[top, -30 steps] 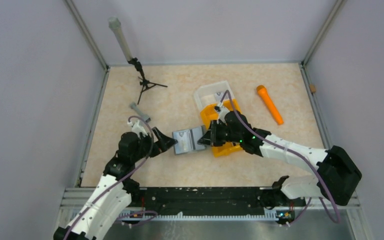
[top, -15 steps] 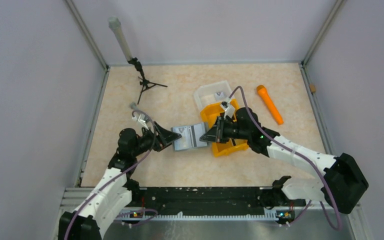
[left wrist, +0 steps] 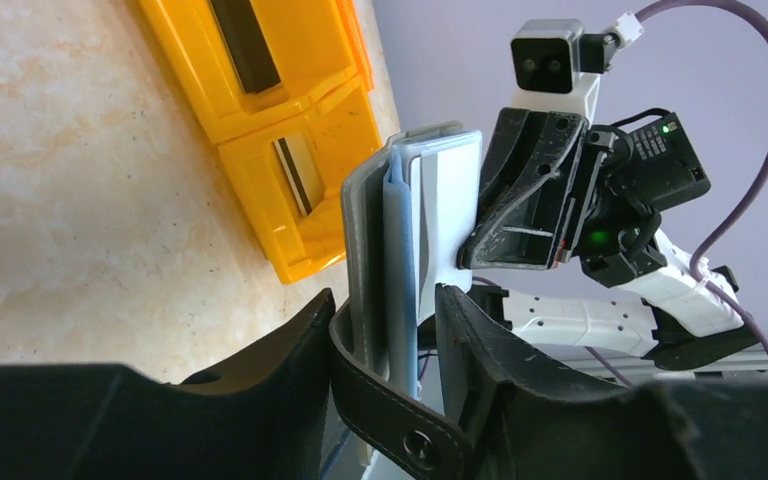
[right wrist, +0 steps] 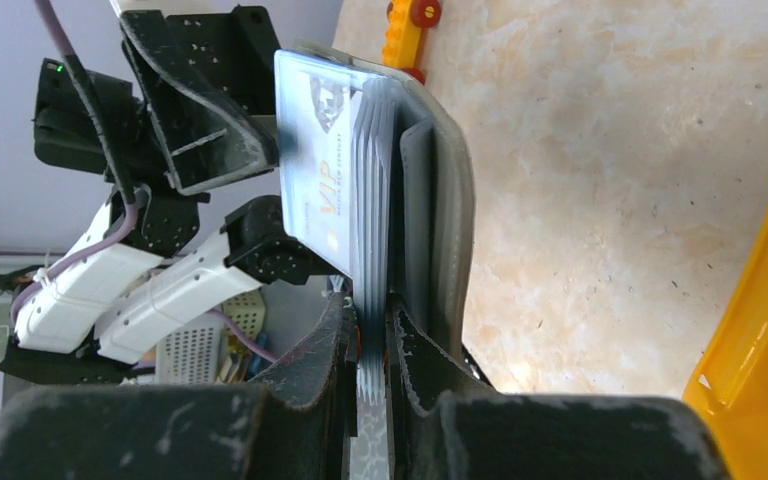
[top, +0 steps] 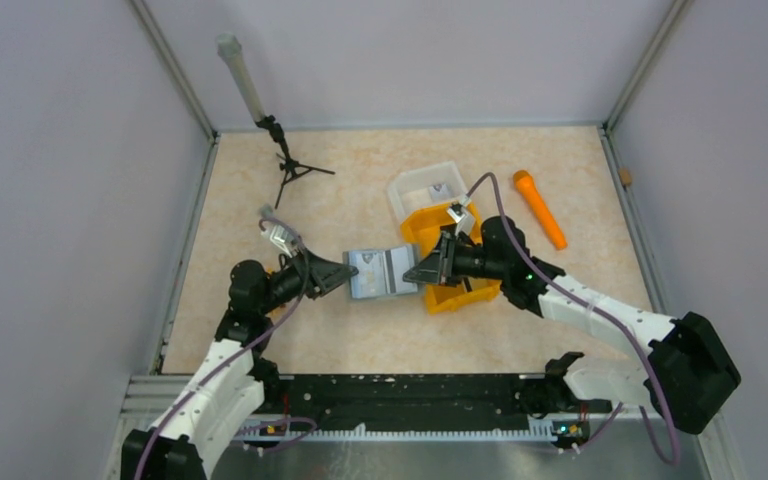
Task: Take the credit cards out of the card holder
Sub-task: Remove the credit card from the card holder.
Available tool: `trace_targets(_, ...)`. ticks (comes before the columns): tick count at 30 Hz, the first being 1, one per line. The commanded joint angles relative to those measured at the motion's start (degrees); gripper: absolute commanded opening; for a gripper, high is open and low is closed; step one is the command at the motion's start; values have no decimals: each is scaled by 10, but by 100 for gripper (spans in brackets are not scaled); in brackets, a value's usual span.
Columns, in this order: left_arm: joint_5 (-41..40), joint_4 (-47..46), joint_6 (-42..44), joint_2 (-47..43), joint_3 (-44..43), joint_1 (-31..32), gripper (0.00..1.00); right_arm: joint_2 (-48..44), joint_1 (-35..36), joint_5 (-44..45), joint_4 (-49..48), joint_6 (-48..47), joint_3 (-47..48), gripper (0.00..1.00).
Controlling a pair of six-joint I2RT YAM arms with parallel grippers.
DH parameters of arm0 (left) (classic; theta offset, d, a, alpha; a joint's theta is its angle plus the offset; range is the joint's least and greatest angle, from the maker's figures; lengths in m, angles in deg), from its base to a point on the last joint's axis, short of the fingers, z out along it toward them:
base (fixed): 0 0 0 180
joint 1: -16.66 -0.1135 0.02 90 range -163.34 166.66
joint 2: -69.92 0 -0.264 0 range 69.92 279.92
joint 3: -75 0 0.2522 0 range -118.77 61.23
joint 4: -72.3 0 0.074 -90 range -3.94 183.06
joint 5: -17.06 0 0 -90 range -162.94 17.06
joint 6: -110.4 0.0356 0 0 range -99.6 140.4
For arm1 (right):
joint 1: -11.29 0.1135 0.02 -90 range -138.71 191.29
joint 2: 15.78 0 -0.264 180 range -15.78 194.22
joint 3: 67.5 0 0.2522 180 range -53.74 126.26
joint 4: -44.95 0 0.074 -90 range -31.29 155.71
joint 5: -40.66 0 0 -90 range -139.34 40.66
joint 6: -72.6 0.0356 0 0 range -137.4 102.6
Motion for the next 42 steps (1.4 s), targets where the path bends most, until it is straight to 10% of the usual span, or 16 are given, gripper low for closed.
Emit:
trace_targets(1, 15, 0, 8, -13, -5, -9, 46, -19, -8, -22, -61, 16, -6, 0)
trace_targets(12, 44, -36, -1, 28, -1, -12, 38, -17, -9, -36, -79, 27, -8, 0)
trace_targets(17, 52, -57, -6, 40, 3, -12, 0, -19, -9, -34, -80, 28, -10, 0)
trace_targets(29, 62, -118, -9, 43, 65, -15, 0, 24, -8, 5, -88, 0, -62, 5)
trace_targets(36, 68, 8, 110, 42, 62, -15, 0, 91, 22, 35, -119, -13, -80, 5)
trace_targets(42, 55, 66, 156, 34, 66, -15, 0, 128, 52, 95, -68, -52, -58, 30)
